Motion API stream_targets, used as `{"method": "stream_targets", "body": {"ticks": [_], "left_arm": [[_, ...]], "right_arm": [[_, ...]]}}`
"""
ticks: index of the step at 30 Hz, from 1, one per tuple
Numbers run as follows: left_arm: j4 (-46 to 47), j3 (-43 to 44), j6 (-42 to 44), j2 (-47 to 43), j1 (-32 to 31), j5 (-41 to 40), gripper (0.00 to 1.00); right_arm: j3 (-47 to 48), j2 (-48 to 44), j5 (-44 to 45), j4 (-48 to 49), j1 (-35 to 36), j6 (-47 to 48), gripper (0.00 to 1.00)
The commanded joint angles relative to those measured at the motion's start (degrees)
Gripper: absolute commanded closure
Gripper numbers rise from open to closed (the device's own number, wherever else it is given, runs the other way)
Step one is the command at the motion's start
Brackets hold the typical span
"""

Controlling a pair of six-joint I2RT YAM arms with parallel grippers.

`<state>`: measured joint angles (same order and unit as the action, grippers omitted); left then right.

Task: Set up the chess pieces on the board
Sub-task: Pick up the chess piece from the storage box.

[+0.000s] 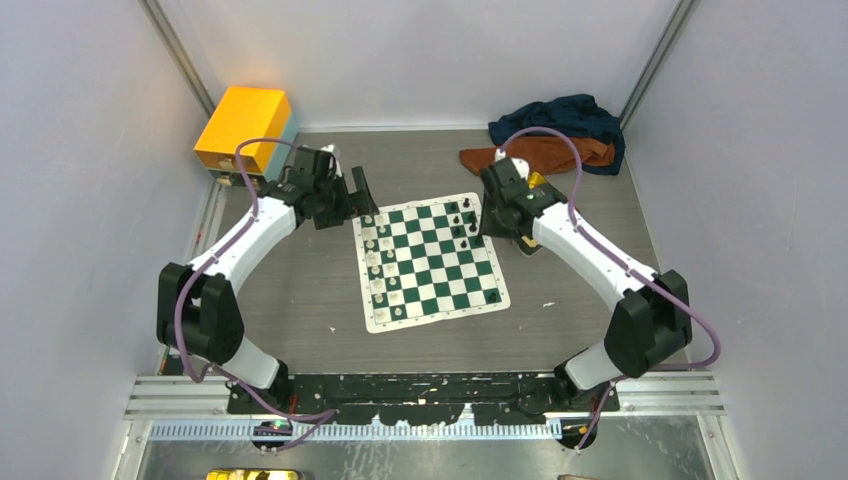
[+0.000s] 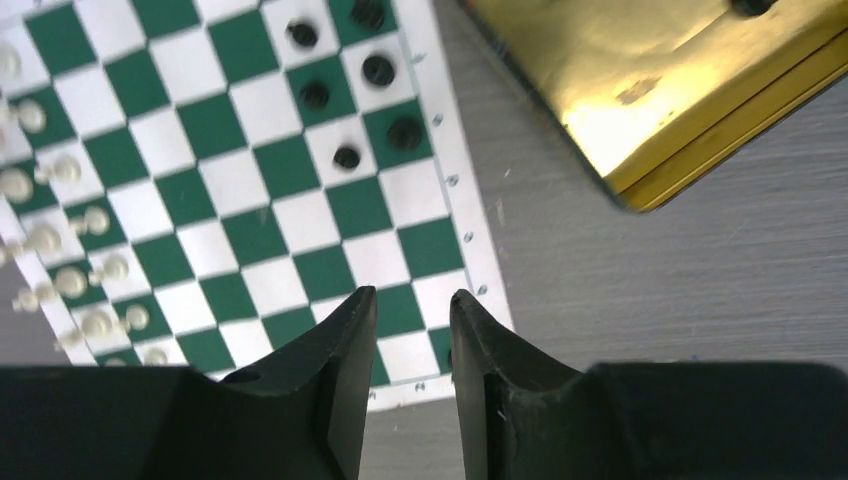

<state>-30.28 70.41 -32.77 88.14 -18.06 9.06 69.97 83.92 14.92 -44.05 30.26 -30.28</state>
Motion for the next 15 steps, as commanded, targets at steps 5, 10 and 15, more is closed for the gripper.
{"method": "stream_targets", "body": {"ticks": [5, 10, 15], "left_arm": [[1.36, 3.73, 1.0, 1.76, -0.3, -0.18, 0.0], [1.42, 4.15, 1.66, 2.77, -0.3, -0.12, 0.0], [1.77, 4.07, 2.0, 3.58, -0.3, 0.79, 0.0]], "right_arm": [[11.08, 9.47, -0.59, 1.94, -11.08, 3.53, 0.6], [15.63, 17.19, -0.79, 2.81, -14.31, 4.19, 0.6], [17.34, 23.19, -0.66, 4.94, -16.25, 4.09, 0.6]]}}
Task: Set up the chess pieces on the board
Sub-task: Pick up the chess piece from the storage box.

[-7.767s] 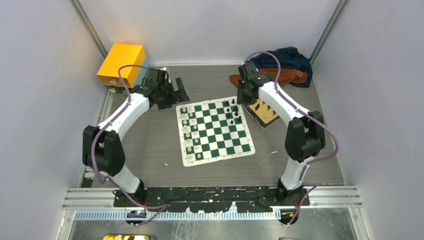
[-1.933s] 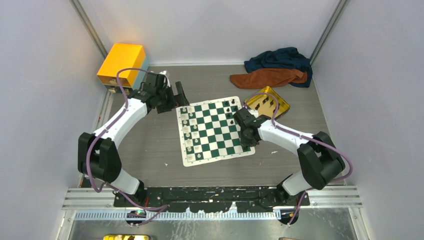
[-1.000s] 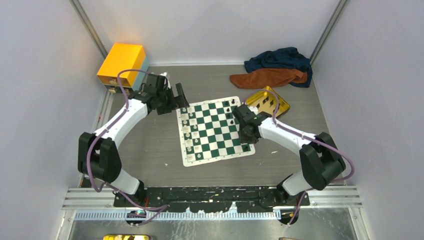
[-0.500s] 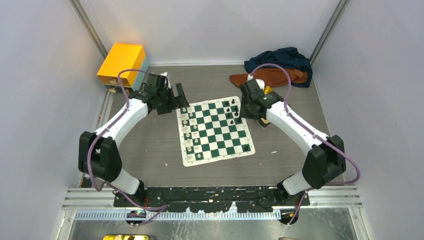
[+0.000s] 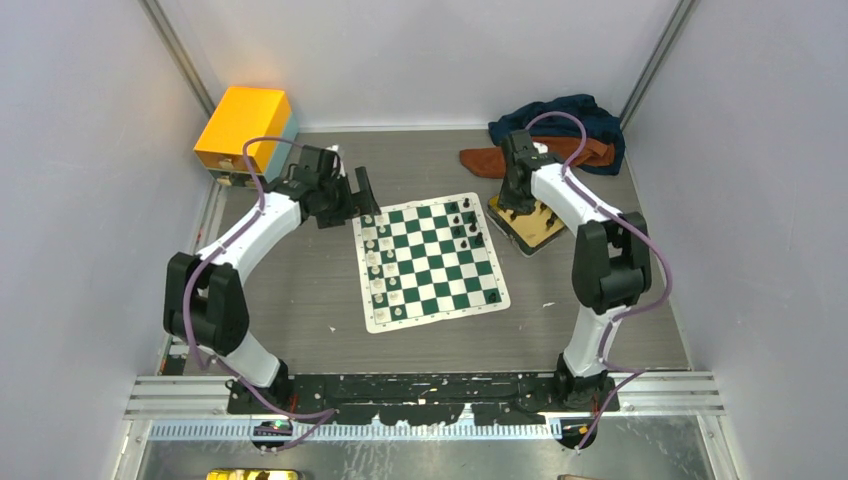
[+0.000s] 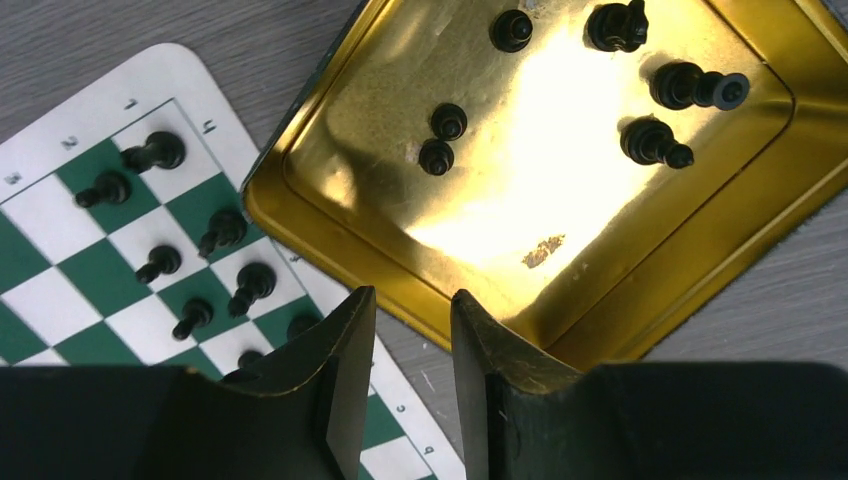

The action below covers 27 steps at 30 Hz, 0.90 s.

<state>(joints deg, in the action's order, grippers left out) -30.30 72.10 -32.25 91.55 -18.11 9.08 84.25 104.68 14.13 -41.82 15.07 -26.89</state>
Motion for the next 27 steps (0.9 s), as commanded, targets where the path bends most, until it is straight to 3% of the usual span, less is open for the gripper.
{"method": "stream_targets", "body": {"ticks": [1, 27], "left_arm": [[1.97, 2.3, 1.43, 0.36, -0.26, 1.03, 0.0], [3.25, 4.14, 2.06, 4.43, 0.18, 2.24, 0.0]], "right_arm": [[3.23, 3.17, 0.19, 3.17, -1.37, 0.7, 0.6], [10.77, 14.17, -0.42, 2.72, -4.0, 0.74, 0.6]]}}
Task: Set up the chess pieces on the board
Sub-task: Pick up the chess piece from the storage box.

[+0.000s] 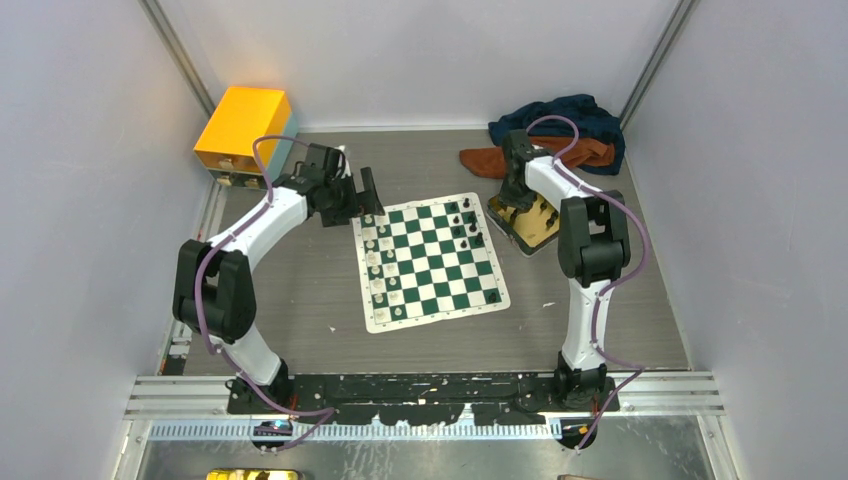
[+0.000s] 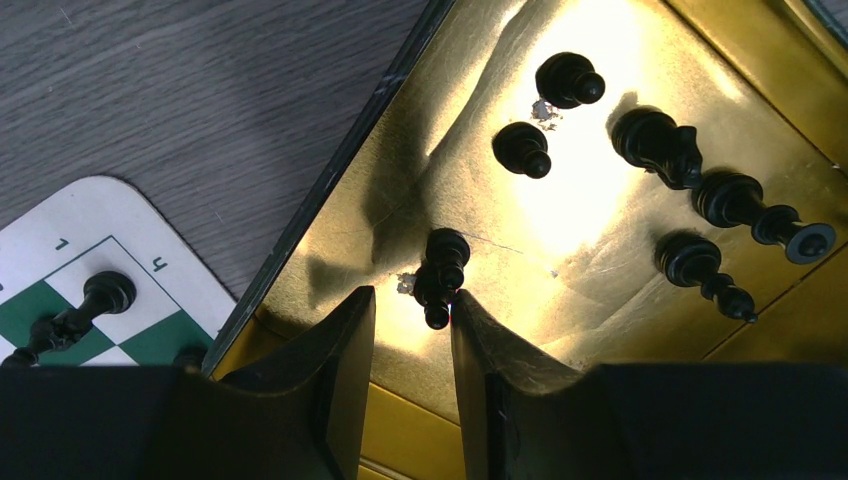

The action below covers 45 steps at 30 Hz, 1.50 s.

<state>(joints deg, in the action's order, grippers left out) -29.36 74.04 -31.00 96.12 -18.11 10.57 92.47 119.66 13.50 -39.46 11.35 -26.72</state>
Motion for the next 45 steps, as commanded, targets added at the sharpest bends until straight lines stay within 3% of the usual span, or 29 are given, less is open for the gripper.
{"method": "stream_targets", "body": {"ticks": [1, 9, 22, 45], "left_arm": [[2.37, 2.1, 0.79, -0.14, 0.18, 0.77, 0.0], [2.52, 1.72, 0.59, -0.14, 0.27, 0.81, 0.0], [2.36, 2.0, 0.69, 0.13, 0.35, 0.46, 0.0], [1.59, 0.9, 0.2, -2.97, 0.35, -1.53, 0.0]], "right_arm": [[2.47, -0.87, 0.26, 0.33, -0.36, 0.53, 0.6], [1.45, -0.67, 0.23, 0.48, -0.64, 0.7, 0.64], [1.48, -0.76, -0.28, 0.64, -1.31, 1.24, 0.99], [3.88, -10.99, -2.15, -2.16, -1.29, 3.21, 0.99]]}}
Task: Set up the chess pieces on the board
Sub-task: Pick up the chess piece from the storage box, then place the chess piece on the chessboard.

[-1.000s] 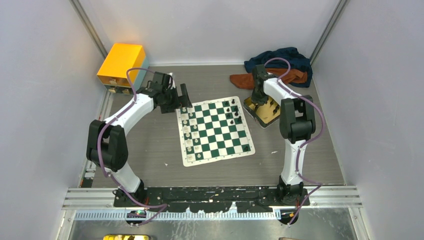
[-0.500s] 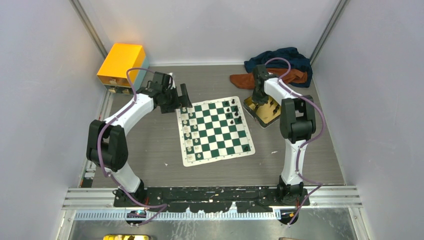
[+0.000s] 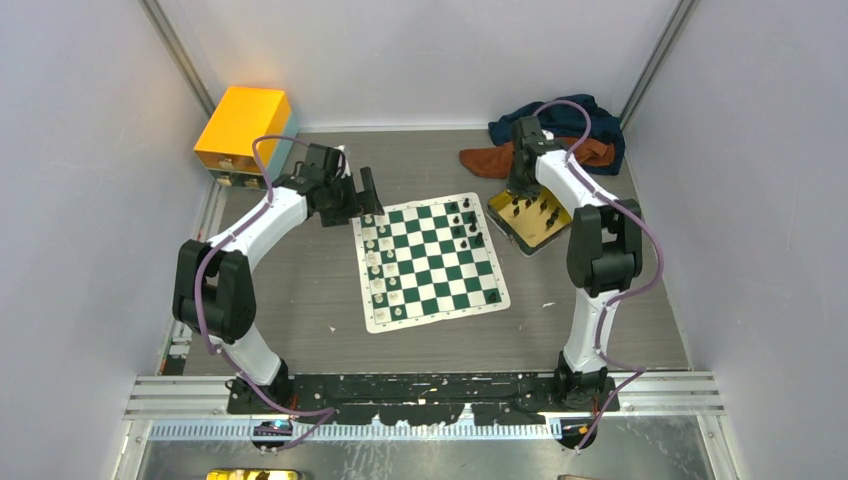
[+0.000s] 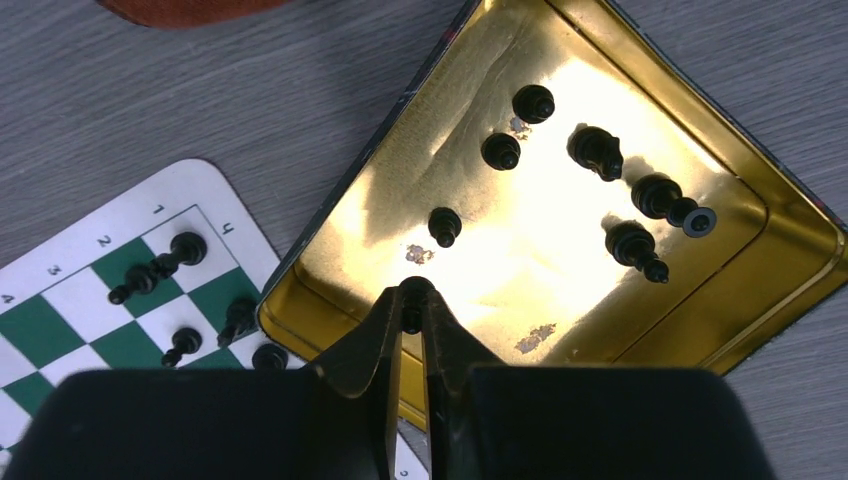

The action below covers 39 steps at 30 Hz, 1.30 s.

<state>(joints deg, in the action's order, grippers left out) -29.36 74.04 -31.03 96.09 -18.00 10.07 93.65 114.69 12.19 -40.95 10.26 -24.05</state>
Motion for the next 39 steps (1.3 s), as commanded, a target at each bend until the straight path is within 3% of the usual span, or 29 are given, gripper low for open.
{"method": "stream_targets", "body": {"ticks": [1, 21, 29, 39], "left_arm": [[1.55, 0.85, 0.27, -3.05, 0.24, -1.14, 0.0], [1.35, -0.51, -0.12, -4.6, 0.22, -1.22, 0.0], [1.17, -1.34, 0.23, -5.23, 0.19, -1.57, 0.0], [0.89, -1.62, 0.62, -5.63, 0.2, -1.84, 0.0]], "right_arm": [[2.52, -6.79, -1.33, -0.77, -0.13, 0.43, 0.99], [-12.94, -21.74, -6.03, -2.51, 12.63, 1.8, 0.99], [-19.36, -22.13, -6.17, 0.8, 17.24, 0.43, 0.99], [-20.8, -17.48, -6.21, 4.1, 20.14, -0.12, 0.99]]}}
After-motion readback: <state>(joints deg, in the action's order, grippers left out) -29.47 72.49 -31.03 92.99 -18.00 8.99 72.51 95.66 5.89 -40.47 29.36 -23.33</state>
